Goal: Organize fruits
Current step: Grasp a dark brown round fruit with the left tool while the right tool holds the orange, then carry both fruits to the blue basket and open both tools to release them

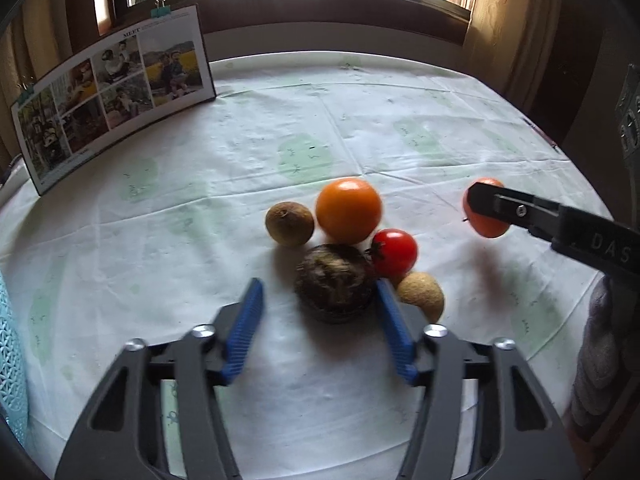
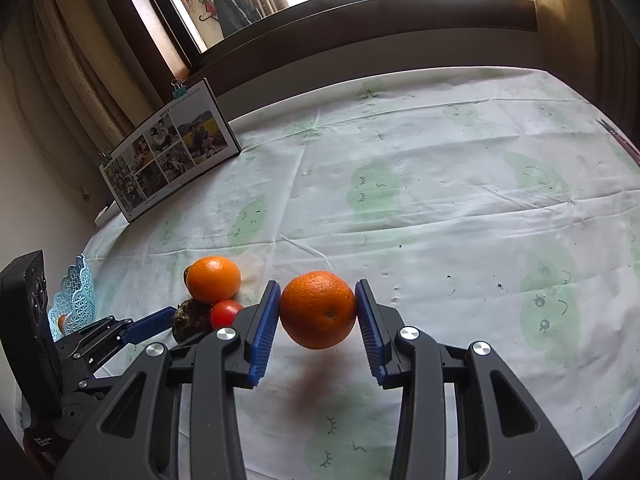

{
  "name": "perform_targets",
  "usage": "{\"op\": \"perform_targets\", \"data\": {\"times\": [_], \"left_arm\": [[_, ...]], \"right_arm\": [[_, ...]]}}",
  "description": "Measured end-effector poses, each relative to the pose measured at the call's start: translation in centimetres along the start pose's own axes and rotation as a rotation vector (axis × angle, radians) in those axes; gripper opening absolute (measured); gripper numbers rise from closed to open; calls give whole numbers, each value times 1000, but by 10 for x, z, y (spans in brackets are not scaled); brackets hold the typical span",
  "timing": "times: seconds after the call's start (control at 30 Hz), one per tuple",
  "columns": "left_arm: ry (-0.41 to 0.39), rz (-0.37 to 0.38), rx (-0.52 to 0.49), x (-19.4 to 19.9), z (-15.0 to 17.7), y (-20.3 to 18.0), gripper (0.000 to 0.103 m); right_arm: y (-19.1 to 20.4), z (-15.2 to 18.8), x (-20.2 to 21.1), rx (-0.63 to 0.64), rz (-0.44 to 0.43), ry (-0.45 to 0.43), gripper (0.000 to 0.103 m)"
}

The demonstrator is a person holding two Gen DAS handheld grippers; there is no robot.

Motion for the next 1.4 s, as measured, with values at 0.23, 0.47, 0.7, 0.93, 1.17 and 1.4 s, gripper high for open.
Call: {"op": "perform_targets", "data": {"times": [0.23,0.47,0.7,0.93,1.17,1.4], "left_arm": [[0,41,38,8,1,1,41],[-53,-32,34,29,-3,16,41],[-121,-136,79,60,-10,52,41],[-189,-259,133,99,-11,94,41],[-249,-409,173,143,-5,141,41],[-241,-520,245,168,17,189,41]], "right_arm": [[2,-3,3,6,7,-11,39],[16,-7,8,27,0,-25,39],[39,-7,10,56,-29,-31,39],[64,-7,11,81,-58,-33,39],[92,-5,11,111,-100,-32,39],[121,0,10,147,-137,-23,39]]}}
Point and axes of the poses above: each gripper's, at about its wrist camera, not at the fingertips, and x roughly against the way its jaws point, y to its left, z to its underside, the point moved 5 cm from there along -x, roughly the way its jaws point, and after that the axes turned 13 degrees about -y, right-handed, at the moved point
